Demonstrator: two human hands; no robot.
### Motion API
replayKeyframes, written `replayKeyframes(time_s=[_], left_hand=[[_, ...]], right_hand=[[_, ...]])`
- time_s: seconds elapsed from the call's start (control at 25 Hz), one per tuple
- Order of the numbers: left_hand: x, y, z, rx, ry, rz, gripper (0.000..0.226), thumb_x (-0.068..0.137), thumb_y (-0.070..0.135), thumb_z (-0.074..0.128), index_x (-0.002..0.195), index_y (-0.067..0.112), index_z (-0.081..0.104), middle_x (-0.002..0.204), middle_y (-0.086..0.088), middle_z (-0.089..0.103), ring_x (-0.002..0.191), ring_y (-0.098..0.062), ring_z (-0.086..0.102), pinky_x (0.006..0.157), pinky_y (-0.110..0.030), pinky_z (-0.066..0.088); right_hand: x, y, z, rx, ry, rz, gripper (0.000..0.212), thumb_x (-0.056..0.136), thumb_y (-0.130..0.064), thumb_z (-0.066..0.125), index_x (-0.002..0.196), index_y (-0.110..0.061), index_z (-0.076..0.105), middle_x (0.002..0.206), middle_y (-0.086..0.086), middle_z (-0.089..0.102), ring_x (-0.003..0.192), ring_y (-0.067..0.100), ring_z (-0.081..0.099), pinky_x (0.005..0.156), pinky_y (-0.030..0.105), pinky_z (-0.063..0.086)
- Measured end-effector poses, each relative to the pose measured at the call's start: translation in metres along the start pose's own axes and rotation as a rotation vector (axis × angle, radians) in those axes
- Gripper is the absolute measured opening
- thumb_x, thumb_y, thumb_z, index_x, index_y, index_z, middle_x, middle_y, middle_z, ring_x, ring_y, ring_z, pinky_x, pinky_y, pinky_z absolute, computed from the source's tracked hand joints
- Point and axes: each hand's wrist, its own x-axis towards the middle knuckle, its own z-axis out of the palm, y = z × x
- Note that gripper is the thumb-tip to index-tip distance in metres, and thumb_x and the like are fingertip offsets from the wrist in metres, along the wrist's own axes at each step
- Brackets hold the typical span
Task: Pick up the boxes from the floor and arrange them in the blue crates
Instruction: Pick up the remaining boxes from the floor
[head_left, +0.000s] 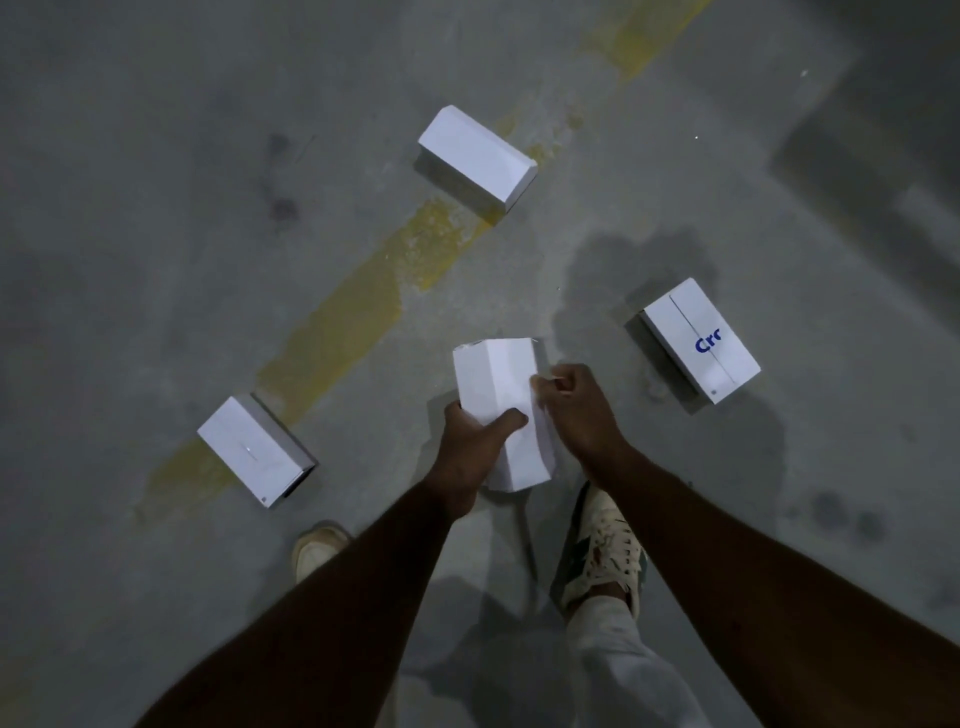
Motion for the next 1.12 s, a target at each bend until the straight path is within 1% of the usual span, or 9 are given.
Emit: replayKeyframes(time_s=[0.16, 0.36, 0.44, 0.56, 0.68, 0.8, 0.88, 1.0, 1.12], left_hand=[[0.019, -0.013, 0.009, 0.045, 0.029, -0.040, 0.080, 0.082, 0.036, 0.079, 0.142, 0.020, 0.030, 0.131, -0.002, 0.049, 0.114, -0.019, 0.049, 0.090, -0.035, 0.040], [0.030, -0.004, 0.066, 0.111, 0.049, -0.063, 0.080, 0.083, 0.038, 0.078, 0.142, 0.017, 0.027, 0.127, -0.001, 0.047, 0.112, -0.020, 0.048, 0.092, -0.037, 0.045], [0.038, 0.004, 0.093, 0.169, 0.054, -0.058, 0.086, 0.076, 0.051, 0.079, 0.140, 0.021, 0.030, 0.130, -0.001, 0.051, 0.116, -0.024, 0.052, 0.101, -0.046, 0.049], [0.054, 0.013, 0.131, 0.310, 0.068, -0.015, 0.091, 0.063, 0.066, 0.075, 0.134, 0.025, 0.036, 0.125, 0.002, 0.056, 0.113, -0.024, 0.057, 0.101, -0.051, 0.051], [0.068, 0.020, 0.159, 0.345, 0.072, -0.002, 0.088, 0.069, 0.060, 0.079, 0.136, 0.023, 0.035, 0.121, 0.003, 0.054, 0.108, -0.018, 0.055, 0.101, -0.049, 0.052], [0.076, 0.022, 0.172, 0.329, 0.064, -0.032, 0.089, 0.072, 0.053, 0.082, 0.139, 0.024, 0.032, 0.117, 0.005, 0.049, 0.111, -0.019, 0.053, 0.103, -0.050, 0.051], [0.072, 0.025, 0.172, 0.345, 0.085, -0.056, 0.089, 0.072, 0.053, 0.082, 0.139, 0.025, 0.031, 0.123, 0.001, 0.052, 0.115, -0.023, 0.054, 0.104, -0.052, 0.049], [0.048, 0.047, 0.162, 0.291, 0.081, -0.075, 0.088, 0.076, 0.049, 0.081, 0.141, 0.022, 0.028, 0.132, -0.005, 0.051, 0.121, -0.027, 0.053, 0.107, -0.054, 0.047], [-0.004, 0.087, 0.149, 0.159, 0.019, 0.023, 0.087, 0.077, 0.051, 0.080, 0.143, 0.018, 0.034, 0.129, -0.001, 0.053, 0.115, -0.023, 0.055, 0.102, -0.044, 0.049]], right_hand=[[0.030, 0.012, -0.039, -0.266, 0.350, -0.040, 0.064, 0.083, -0.026, 0.075, 0.135, -0.006, 0.045, 0.133, 0.013, 0.050, 0.119, 0.027, 0.052, 0.097, 0.042, 0.050], [0.066, 0.037, -0.107, -0.490, 0.570, -0.124, 0.068, 0.072, -0.019, 0.078, 0.131, -0.001, 0.047, 0.131, 0.021, 0.047, 0.122, 0.038, 0.044, 0.101, 0.041, 0.037], [0.078, 0.051, -0.127, -0.529, 0.582, -0.156, 0.074, 0.069, -0.021, 0.081, 0.132, -0.002, 0.047, 0.133, 0.021, 0.047, 0.124, 0.038, 0.044, 0.104, 0.042, 0.036], [0.099, 0.070, -0.149, -0.591, 0.533, -0.124, 0.093, 0.067, -0.032, 0.087, 0.142, -0.005, 0.041, 0.141, 0.019, 0.046, 0.132, 0.037, 0.041, 0.109, 0.046, 0.037], [0.116, 0.085, -0.162, -0.688, 0.392, -0.042, 0.115, 0.067, -0.043, 0.087, 0.154, -0.009, 0.020, 0.148, 0.018, 0.041, 0.137, 0.037, 0.040, 0.113, 0.050, 0.033], [0.120, 0.088, -0.166, -0.805, 0.318, -0.035, 0.118, 0.069, -0.044, 0.084, 0.157, -0.015, 0.010, 0.142, 0.020, 0.042, 0.130, 0.038, 0.043, 0.104, 0.052, 0.040], [0.115, 0.085, -0.161, -0.685, 0.303, -0.023, 0.118, 0.066, -0.049, 0.084, 0.155, -0.019, 0.011, 0.141, 0.017, 0.042, 0.129, 0.037, 0.043, 0.103, 0.052, 0.041], [0.085, 0.055, -0.163, 0.040, 0.248, 0.040, 0.104, 0.065, -0.056, 0.078, 0.149, -0.028, 0.023, 0.139, 0.003, 0.046, 0.125, 0.030, 0.051, 0.097, 0.052, 0.052], [0.023, 0.009, -0.179, 0.358, 0.041, -0.003, 0.070, 0.086, -0.031, 0.073, 0.141, -0.031, 0.030, 0.129, -0.006, 0.049, 0.110, 0.017, 0.060, 0.079, 0.034, 0.060]])
